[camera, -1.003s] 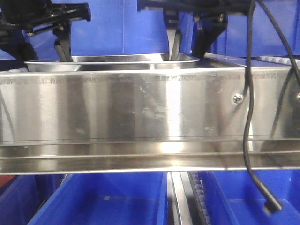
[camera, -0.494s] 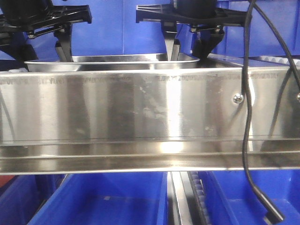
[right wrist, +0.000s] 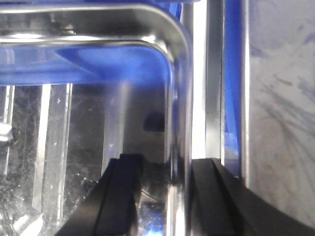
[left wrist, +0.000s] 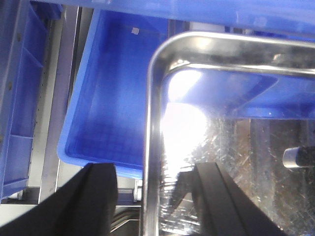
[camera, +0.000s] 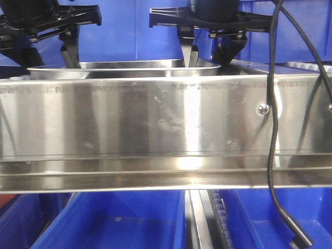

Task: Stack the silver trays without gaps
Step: 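Close both grippers on the near corners of the silver tray, then lift the silver tray with both grippers and pull it off the shelf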

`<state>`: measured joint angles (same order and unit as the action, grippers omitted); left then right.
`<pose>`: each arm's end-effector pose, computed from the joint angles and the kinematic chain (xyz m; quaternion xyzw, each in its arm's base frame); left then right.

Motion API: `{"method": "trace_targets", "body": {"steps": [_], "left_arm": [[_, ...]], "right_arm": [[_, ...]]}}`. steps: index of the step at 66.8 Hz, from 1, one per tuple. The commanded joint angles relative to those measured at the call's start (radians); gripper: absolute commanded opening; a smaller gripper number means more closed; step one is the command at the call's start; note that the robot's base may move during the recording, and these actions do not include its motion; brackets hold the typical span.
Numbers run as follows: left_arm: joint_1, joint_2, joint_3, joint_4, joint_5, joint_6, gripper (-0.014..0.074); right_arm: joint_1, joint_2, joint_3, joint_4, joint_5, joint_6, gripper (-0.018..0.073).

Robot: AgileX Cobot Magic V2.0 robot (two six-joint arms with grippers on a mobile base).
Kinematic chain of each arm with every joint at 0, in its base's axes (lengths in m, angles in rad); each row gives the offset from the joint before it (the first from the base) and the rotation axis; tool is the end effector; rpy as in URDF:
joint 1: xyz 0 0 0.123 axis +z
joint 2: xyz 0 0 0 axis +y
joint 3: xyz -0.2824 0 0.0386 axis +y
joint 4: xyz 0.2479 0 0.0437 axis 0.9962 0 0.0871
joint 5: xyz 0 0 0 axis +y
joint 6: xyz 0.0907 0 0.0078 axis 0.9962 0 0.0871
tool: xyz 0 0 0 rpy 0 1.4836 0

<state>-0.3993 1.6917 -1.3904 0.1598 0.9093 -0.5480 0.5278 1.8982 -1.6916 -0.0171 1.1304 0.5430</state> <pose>0.3375 -0.1300 0.2856 -0.0385 0.9718 -0.0365 0.2298 0.3528 0.2040 0.2835 0.0051 0.9871 0.0745 0.1416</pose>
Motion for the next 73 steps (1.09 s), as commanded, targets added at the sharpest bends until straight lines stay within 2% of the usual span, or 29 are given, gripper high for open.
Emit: {"method": "trace_targets", "body": {"steps": [1,9,14,20,30,43,52,60,69,73], "left_arm": [[-0.003,0.001,-0.006,0.007,0.009,0.008,0.0164],[-0.003,0.001,-0.006,0.007,0.011,0.013,0.0024],[-0.003,0.001,-0.006,0.003,0.014,0.019,-0.0029],[-0.003,0.001,-0.006,0.003,0.016,0.021,-0.0015],[-0.003,0.001,-0.006,0.003,0.016,0.021,-0.0015],[-0.003,-0.015,-0.010,-0.005,0.023,0.021,-0.0016],[-0.007,-0.072,-0.010,-0.029,0.042,0.019,-0.0016],[-0.042,-0.143,-0.010,0.012,0.053,-0.029,-0.0016],[-0.095,-0.230,-0.010,0.062,0.075,-0.087,-0.0016],[-0.124,-0.270,-0.010,0.096,0.096,-0.111,-0.0016]], "right_arm": [[-0.006,-0.003,-0.004,-0.008,0.011,-0.001,0.0169],[-0.006,-0.003,-0.004,-0.008,0.013,-0.001,0.0169],[-0.006,-0.003,-0.004,-0.008,0.012,-0.001,0.0152],[-0.006,-0.003,-0.004,-0.008,0.012,-0.001,0.0107],[-0.006,-0.003,-0.004,-0.008,0.001,-0.001,-0.0027],[0.000,-0.032,-0.004,-0.011,-0.013,0.004,-0.0024],[0.032,-0.082,-0.004,-0.100,-0.017,0.067,-0.0024],[0.071,-0.133,-0.004,-0.134,-0.022,0.099,-0.0025],[0.145,-0.197,-0.004,-0.235,-0.024,0.163,-0.0025],[0.177,-0.226,-0.004,-0.247,-0.024,0.179,-0.0025]]}}
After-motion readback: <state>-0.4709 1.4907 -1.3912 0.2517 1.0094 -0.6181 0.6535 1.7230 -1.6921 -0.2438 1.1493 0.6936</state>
